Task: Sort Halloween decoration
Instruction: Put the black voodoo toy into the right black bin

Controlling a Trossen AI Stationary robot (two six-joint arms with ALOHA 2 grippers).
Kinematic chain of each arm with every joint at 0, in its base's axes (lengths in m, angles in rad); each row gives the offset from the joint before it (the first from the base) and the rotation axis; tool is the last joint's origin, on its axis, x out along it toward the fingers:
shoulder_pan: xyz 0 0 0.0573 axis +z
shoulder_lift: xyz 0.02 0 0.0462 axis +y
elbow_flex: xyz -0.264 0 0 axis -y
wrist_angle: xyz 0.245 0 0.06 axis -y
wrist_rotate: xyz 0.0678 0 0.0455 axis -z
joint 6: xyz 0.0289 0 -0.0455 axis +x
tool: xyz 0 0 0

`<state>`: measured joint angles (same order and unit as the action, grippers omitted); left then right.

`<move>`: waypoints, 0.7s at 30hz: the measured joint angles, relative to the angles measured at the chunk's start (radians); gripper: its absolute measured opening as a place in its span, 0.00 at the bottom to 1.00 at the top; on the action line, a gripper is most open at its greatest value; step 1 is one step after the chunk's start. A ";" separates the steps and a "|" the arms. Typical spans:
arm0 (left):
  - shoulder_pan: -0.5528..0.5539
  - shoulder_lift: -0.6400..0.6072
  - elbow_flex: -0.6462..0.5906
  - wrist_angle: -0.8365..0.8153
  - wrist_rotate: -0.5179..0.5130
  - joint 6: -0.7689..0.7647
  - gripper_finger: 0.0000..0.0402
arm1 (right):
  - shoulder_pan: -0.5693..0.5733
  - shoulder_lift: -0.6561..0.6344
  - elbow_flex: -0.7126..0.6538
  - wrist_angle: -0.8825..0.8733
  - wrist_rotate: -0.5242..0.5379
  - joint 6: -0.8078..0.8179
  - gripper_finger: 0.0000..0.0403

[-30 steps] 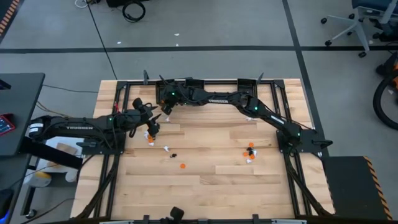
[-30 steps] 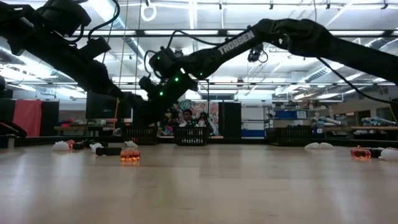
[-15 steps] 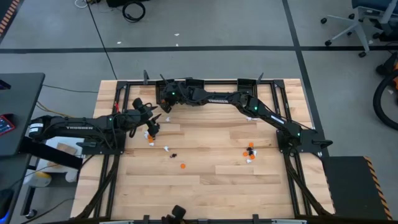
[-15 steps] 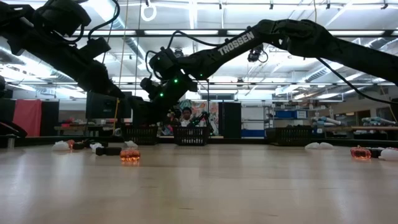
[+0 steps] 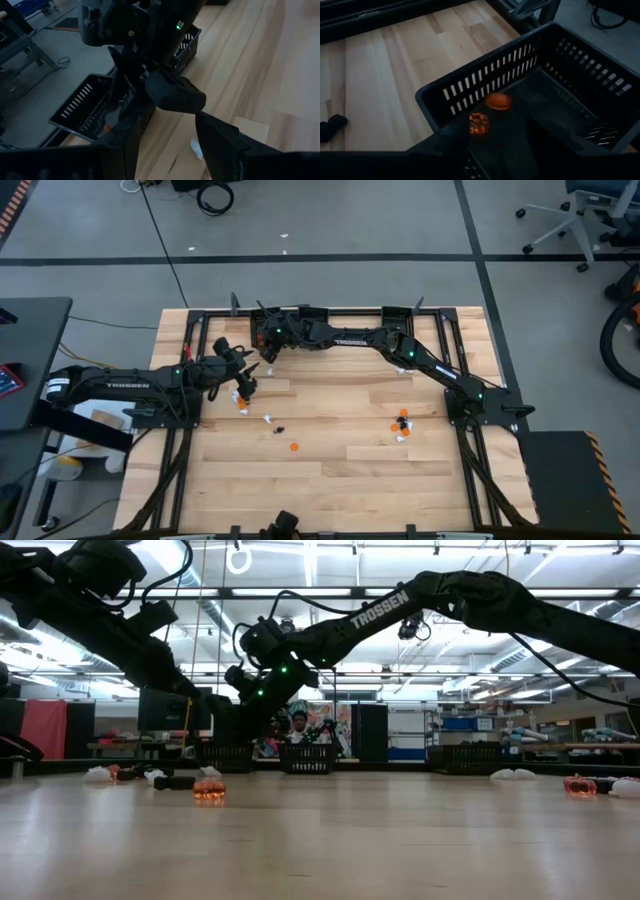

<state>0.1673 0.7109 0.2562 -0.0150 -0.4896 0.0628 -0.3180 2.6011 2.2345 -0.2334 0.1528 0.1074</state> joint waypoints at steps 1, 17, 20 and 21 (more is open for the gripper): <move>0.000 0.000 0.000 0.000 0.000 0.000 0.43 | 0.000 0.000 0.000 0.000 0.000 -0.003 0.50; 0.000 0.000 0.000 -0.026 0.000 0.004 0.43 | 0.004 -0.060 0.097 -0.147 -0.056 -0.082 0.50; 0.000 0.000 0.000 -0.032 0.000 0.004 0.43 | 0.007 -0.102 0.096 -0.173 -0.070 -0.108 0.50; 0.000 0.000 0.000 -0.033 0.000 0.004 0.43 | 0.010 -0.115 0.096 -0.177 -0.069 -0.118 0.50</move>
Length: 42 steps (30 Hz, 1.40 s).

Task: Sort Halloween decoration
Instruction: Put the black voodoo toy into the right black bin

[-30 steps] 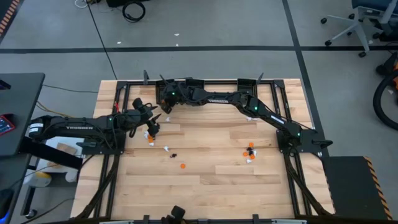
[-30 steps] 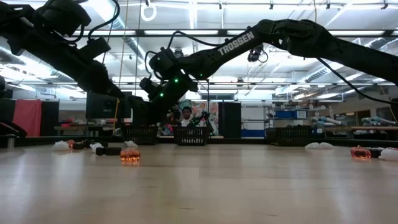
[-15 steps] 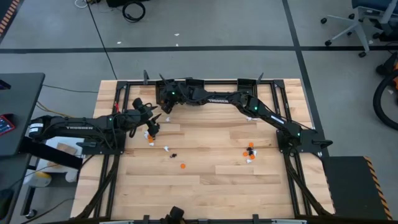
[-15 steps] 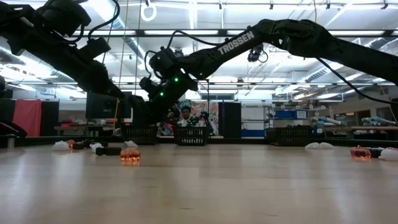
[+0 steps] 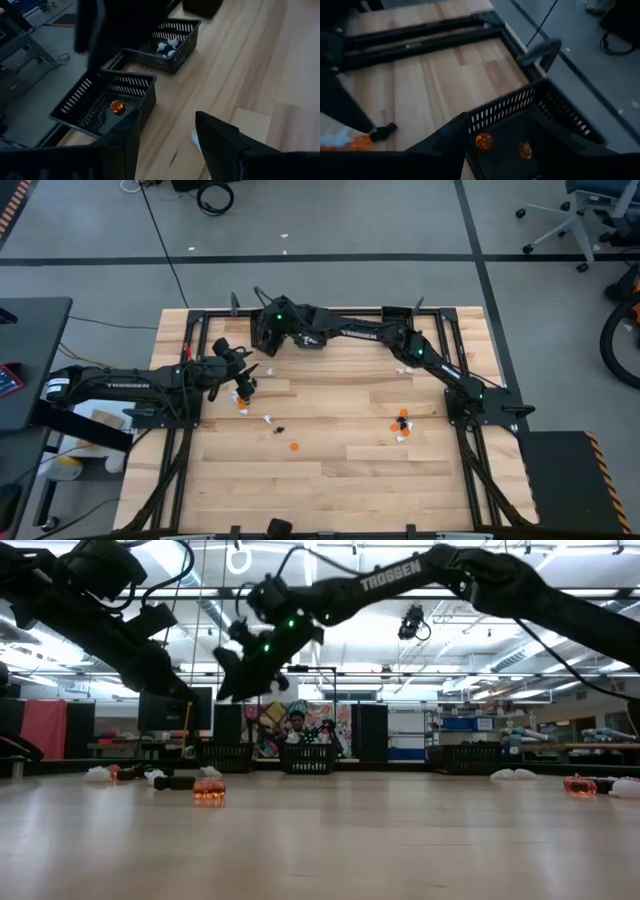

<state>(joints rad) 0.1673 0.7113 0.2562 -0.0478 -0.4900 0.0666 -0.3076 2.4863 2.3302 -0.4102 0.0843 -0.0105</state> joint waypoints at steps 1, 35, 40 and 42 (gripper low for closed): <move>0.000 0.000 0.000 0.000 0.000 0.000 0.43 | 0.005 -0.012 0.000 -0.004 0.005 -0.013 0.50; 0.000 0.000 0.000 -0.016 0.000 -0.004 0.43 | 0.238 -0.145 0.000 -0.439 0.251 -0.160 0.40; 0.000 0.000 0.000 -0.016 0.000 -0.003 0.43 | 0.273 -0.145 0.000 -0.506 0.264 -0.143 0.40; 0.000 0.000 0.000 -0.017 0.000 -0.003 0.43 | 0.286 -0.145 0.000 -0.541 0.266 -0.126 0.40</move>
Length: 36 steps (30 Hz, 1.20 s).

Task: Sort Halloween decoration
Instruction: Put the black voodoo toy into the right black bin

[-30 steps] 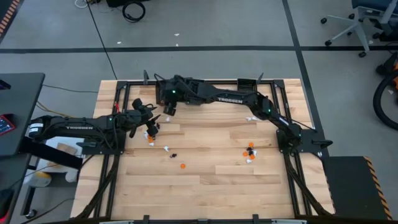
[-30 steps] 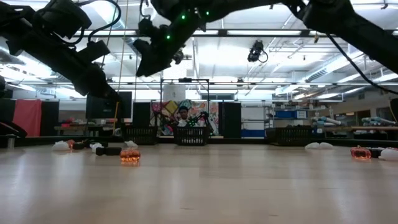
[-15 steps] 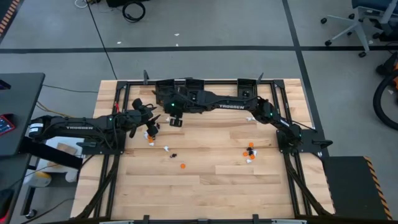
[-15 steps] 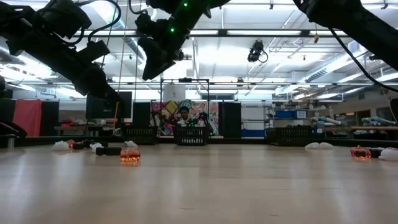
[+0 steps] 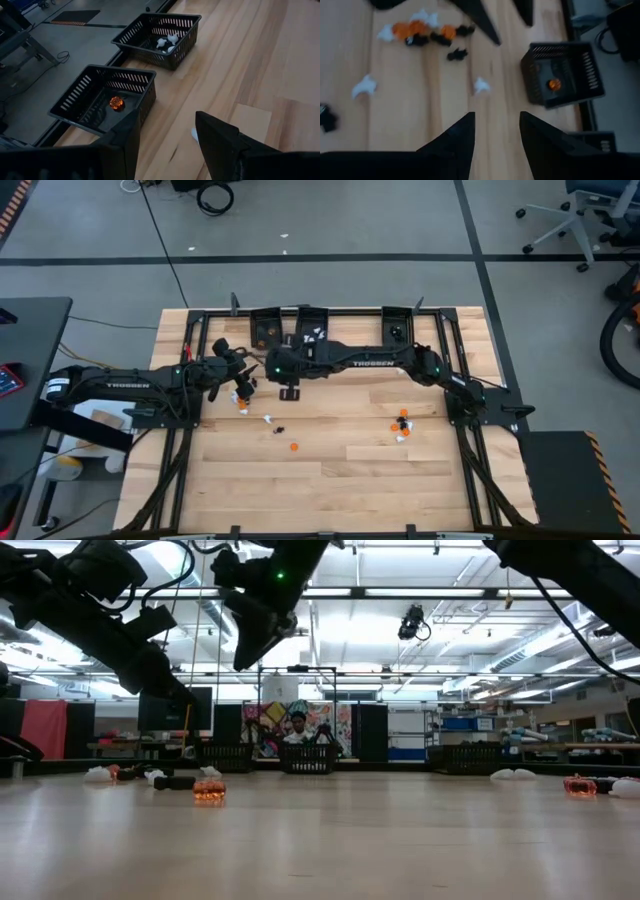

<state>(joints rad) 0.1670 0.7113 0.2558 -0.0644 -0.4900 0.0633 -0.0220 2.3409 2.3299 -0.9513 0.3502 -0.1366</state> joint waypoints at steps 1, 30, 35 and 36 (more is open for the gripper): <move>0.000 0.000 0.000 0.000 0.000 0.000 0.43 | 0.007 0.000 0.000 -0.015 0.001 0.007 0.40; -0.002 0.000 0.000 -0.015 0.000 -0.010 0.43 | 0.123 -0.035 -0.270 -0.025 -0.005 0.103 0.40; -0.002 0.000 0.000 -0.012 0.000 -0.009 0.43 | 0.137 -0.203 -0.556 0.185 -0.060 0.107 0.40; -0.003 0.000 0.000 -0.006 0.001 -0.009 0.43 | 0.140 -0.242 -0.628 0.246 -0.078 0.104 0.40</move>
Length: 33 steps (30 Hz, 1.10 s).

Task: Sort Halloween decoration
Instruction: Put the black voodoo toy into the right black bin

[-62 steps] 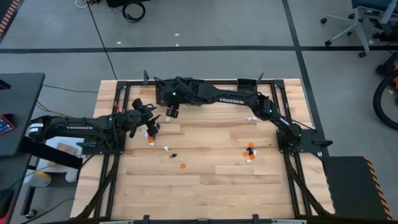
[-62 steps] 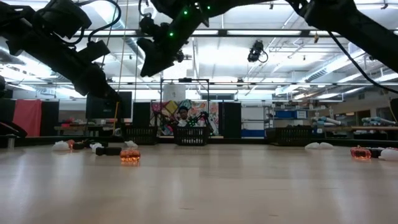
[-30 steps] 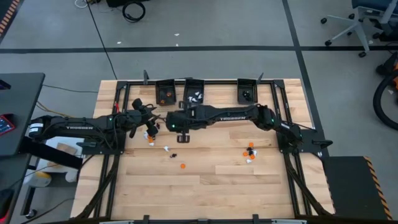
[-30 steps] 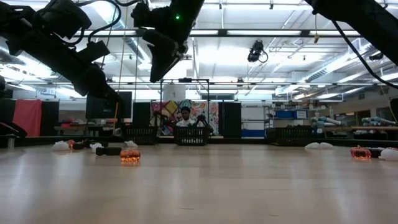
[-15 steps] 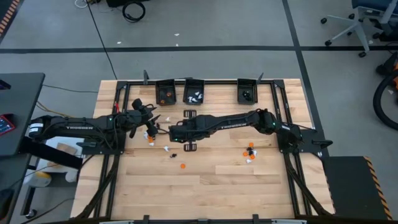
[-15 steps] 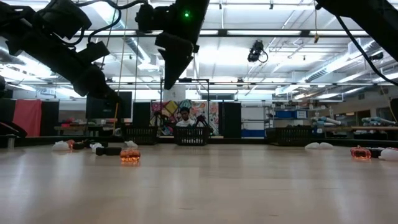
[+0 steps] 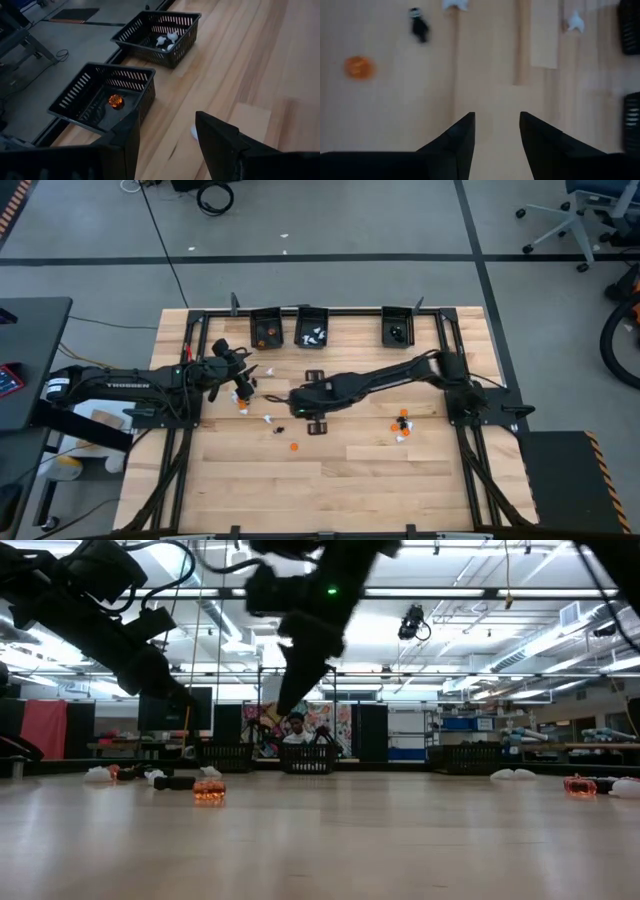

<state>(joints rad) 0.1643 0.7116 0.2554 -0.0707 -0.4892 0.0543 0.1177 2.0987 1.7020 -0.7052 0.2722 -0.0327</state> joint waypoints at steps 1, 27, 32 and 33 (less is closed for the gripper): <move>0.000 0.000 0.000 0.006 0.001 0.000 0.43 | 0.004 -0.039 -0.073 0.071 -0.012 -0.003 0.40; 0.000 0.002 0.000 0.090 0.170 0.071 0.43 | 0.052 -0.188 -0.673 1.096 -0.301 -0.064 0.53; 0.000 0.002 0.000 0.098 0.330 0.089 0.43 | 0.052 -0.188 -0.672 1.082 -0.273 -0.070 0.55; 0.000 0.002 0.000 0.098 0.404 0.088 0.43 | 0.052 -0.192 -0.672 1.054 -0.259 -0.070 0.55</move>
<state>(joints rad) 0.1646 0.7132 0.2554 0.0273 -0.0850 0.1420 0.1699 1.9067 1.0302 0.3489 0.0136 -0.1028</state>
